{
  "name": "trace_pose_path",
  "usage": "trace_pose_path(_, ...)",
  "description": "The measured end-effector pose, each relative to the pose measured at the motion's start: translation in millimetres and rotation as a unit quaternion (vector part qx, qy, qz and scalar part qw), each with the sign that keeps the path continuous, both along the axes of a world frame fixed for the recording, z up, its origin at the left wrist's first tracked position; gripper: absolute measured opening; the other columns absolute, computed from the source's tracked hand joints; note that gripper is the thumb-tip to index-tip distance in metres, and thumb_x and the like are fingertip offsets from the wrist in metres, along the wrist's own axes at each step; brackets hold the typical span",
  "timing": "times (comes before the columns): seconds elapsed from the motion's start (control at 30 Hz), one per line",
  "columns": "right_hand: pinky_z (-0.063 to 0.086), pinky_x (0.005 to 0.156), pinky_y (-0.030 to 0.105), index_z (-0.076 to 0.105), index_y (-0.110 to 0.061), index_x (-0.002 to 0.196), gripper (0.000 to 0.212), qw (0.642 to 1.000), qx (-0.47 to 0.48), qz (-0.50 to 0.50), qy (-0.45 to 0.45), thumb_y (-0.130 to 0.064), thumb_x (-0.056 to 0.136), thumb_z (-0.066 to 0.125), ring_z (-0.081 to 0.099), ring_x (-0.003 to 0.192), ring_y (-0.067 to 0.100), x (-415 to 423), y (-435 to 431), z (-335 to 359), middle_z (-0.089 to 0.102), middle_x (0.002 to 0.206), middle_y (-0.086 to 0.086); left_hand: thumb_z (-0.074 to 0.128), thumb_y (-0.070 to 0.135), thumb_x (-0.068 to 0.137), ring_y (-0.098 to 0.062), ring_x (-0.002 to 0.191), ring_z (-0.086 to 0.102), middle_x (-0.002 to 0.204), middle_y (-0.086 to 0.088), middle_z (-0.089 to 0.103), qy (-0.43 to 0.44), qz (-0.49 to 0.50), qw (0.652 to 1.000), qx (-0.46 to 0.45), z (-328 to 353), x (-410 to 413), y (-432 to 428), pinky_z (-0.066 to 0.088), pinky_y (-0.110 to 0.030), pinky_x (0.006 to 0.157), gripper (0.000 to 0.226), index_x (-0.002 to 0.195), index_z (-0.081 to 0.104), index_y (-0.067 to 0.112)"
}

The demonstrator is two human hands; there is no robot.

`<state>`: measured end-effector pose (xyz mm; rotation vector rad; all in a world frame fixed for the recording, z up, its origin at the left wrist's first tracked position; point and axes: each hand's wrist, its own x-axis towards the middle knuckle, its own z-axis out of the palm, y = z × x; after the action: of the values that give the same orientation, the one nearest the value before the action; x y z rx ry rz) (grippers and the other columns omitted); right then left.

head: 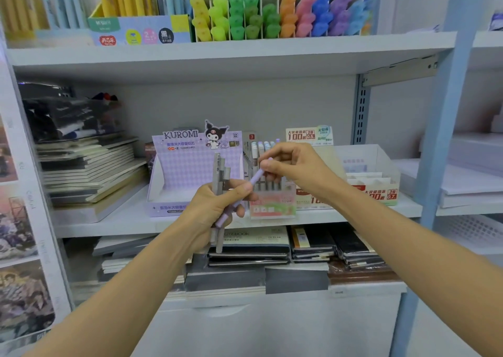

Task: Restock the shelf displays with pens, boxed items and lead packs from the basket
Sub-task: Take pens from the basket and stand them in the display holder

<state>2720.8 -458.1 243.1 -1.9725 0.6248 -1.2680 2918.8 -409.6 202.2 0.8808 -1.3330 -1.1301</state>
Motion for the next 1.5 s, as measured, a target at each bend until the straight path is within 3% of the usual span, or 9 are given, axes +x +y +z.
trace_pose_path(0.07,0.056,0.062,0.021,0.069,-0.003,0.097,0.011,0.998,0.013,-0.026,-0.051,-0.006,0.087,0.067,0.068,0.067,0.016,-9.6,2.1,-0.2,0.072,0.079,0.009,0.083,0.03,0.062,-0.01,0.048,0.053,0.093,-0.014,0.075,0.007,-0.01,1.0,0.003,1.7,4.9,5.1,0.028,-0.016,0.035,0.043,0.098,0.07,0.011)
trace_pose_path(0.17,0.056,0.06,0.022,0.069,-0.004,0.092,0.012,0.993,0.044,-0.044,-0.1,-0.014,0.085,0.069,0.067,0.065,0.017,-23.1,6.7,-4.3,0.073,0.078,0.01,0.082,0.021,0.059,-0.007,0.048,0.054,0.097,-0.012,0.075,0.04,0.026,0.999,-0.009,2.1,9.9,9.5,0.027,-0.015,0.034,0.036,0.094,0.076,0.011)
trace_pose_path(0.43,0.053,0.054,0.019,0.069,-0.005,0.089,0.024,0.992,0.115,0.018,0.038,-0.028,0.082,0.068,0.066,0.06,0.016,-13.6,31.5,-43.4,0.072,0.075,0.01,0.079,0.023,0.07,-0.007,0.044,0.054,0.084,-0.007,0.074,0.142,0.115,0.981,-0.059,6.1,-6.2,19.2,0.027,-0.016,0.033,0.025,0.09,0.068,0.015)
trace_pose_path(0.63,0.053,0.059,0.024,0.07,-0.009,0.094,0.019,0.995,0.048,0.01,0.087,-0.027,0.091,0.064,0.069,0.071,0.018,-5.8,40.5,-35.4,0.073,0.083,0.007,0.074,0.021,0.08,-0.01,0.043,0.053,0.092,-0.01,0.076,0.094,0.101,0.987,-0.077,10.8,-14.4,24.7,0.029,-0.016,0.034,0.016,0.094,0.069,0.013)
trace_pose_path(0.77,0.055,0.063,0.026,0.067,-0.016,0.117,0.026,0.998,-0.032,-0.054,0.006,-0.026,0.093,0.062,0.067,0.082,0.022,5.5,40.8,-9.7,0.072,0.097,0.002,0.074,0.022,0.084,-0.01,0.04,0.049,0.063,-0.004,0.067,0.027,0.102,0.993,-0.058,12.1,-18.0,24.4,0.029,-0.016,0.036,0.02,0.098,0.07,0.008)
trace_pose_path(0.87,0.055,0.078,0.02,0.07,-0.017,0.107,0.017,0.995,-0.07,-0.064,0.027,-0.02,0.091,0.065,0.067,0.09,0.014,14.3,41.4,2.6,0.072,0.099,0.004,0.071,0.019,0.087,-0.009,0.036,0.043,0.049,-0.003,0.057,-0.014,0.081,0.996,-0.044,11.2,-24.2,23.3,0.027,-0.015,0.035,0.022,0.103,0.069,0.005)
trace_pose_path(1.07,0.051,0.059,0.021,0.061,-0.001,0.106,0.019,0.985,-0.059,-0.14,-0.081,-0.017,0.097,0.057,0.064,0.066,0.01,-1.5,27.4,25.5,0.07,0.087,0.008,0.052,0.018,0.095,-0.013,0.046,0.051,0.093,-0.005,0.075,0.013,0.037,0.999,0.017,17.7,-19.8,17.0,0.026,-0.017,0.033,0.018,0.108,0.063,0.011)
trace_pose_path(1.23,0.053,0.059,0.022,0.058,-0.003,0.103,0.016,0.961,-0.089,-0.241,-0.1,-0.017,0.099,0.054,0.067,0.07,0.016,-20.4,4.3,33.2,0.072,0.089,0.012,0.041,0.013,0.097,-0.012,0.045,0.047,0.071,-0.007,0.069,0.047,0.013,0.998,0.043,13.4,-14.4,7.7,0.029,-0.019,0.033,0.02,0.09,0.058,0.005)
trace_pose_path(1.5,0.059,0.069,0.028,0.062,-0.003,0.1,0.013,0.963,-0.101,-0.25,-0.018,-0.014,0.095,0.061,0.071,0.071,0.017,-5.1,-17.7,7.2,0.074,0.084,0.008,0.043,0.026,0.103,-0.022,0.068,0.071,0.068,-0.007,0.067,-0.004,-0.033,0.999,0.0,0.9,-7.1,2.4,0.054,-0.023,0.056,0.031,0.112,0.066,0.007)
